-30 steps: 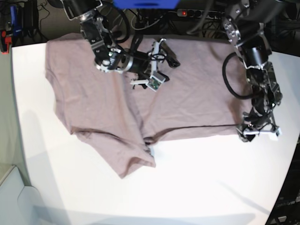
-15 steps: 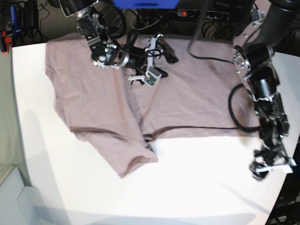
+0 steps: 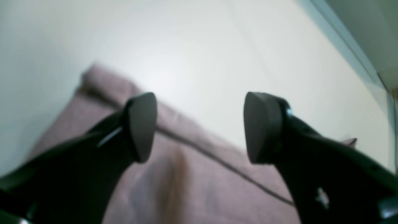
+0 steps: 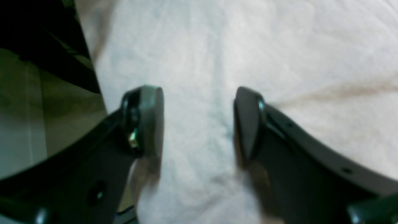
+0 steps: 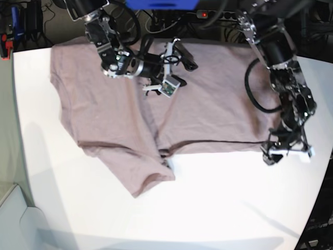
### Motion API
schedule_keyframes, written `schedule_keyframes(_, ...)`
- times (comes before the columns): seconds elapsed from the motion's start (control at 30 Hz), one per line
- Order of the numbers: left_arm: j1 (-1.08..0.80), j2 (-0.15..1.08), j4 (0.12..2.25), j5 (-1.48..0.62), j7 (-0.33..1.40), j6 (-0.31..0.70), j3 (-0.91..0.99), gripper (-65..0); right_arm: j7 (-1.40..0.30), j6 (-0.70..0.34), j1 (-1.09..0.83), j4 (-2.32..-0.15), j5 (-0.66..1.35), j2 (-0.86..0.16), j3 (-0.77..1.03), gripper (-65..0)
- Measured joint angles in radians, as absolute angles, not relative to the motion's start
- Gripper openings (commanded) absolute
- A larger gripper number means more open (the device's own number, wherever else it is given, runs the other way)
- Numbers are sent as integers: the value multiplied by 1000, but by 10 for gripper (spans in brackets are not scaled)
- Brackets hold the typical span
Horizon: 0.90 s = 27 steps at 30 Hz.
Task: Layout the t-shirt on the table in an organized manner, then fold the t-shirt properly
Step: 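Grasp the shirt's side edge with the left gripper and pull outward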
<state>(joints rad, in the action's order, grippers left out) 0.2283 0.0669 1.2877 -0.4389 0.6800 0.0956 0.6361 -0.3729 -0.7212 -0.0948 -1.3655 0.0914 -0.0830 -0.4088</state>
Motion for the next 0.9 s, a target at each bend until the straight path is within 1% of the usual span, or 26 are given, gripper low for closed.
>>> schedule_keyframes(0.1,220,36,1224,-435,622,86,698,-223,-373,-721,-94,-1365,91,-83,-409,-319)
schedule_keyframes(0.2,228,36,1147,-440,599,87,698,-223,-373,-721,-95,-1365,91,-83,-409,-319)
schedule_keyframes(0.23,234,35,1119,-441,564,99,698,-223,-373,-721,-94,-1365,91,-83,-409,-319)
schedule_keyframes(0.4,327,49,966,-448,479,100,694,-223,-374,-722,-94,-1365,92,-83,-409,-319)
schedule_keyframes(0.6,432,73,780,-452,371,133,696,-223,-373,-721,-94,-1365,92,-86,-411,-319)
schedule_keyframes(0.67,466,73,757,-446,411,160,696,-223,-373,-721,-95,-1365,92,-86,-411,-319)
schedule_keyframes(0.77,505,71,752,-440,438,162,696,-223,-372,-721,-95,-1365,92,-86,-411,-319)
schedule_keyframes(0.9,593,150,746,-439,436,161,701,-223,-372,-721,-95,-1365,92,-86,-411,-319)
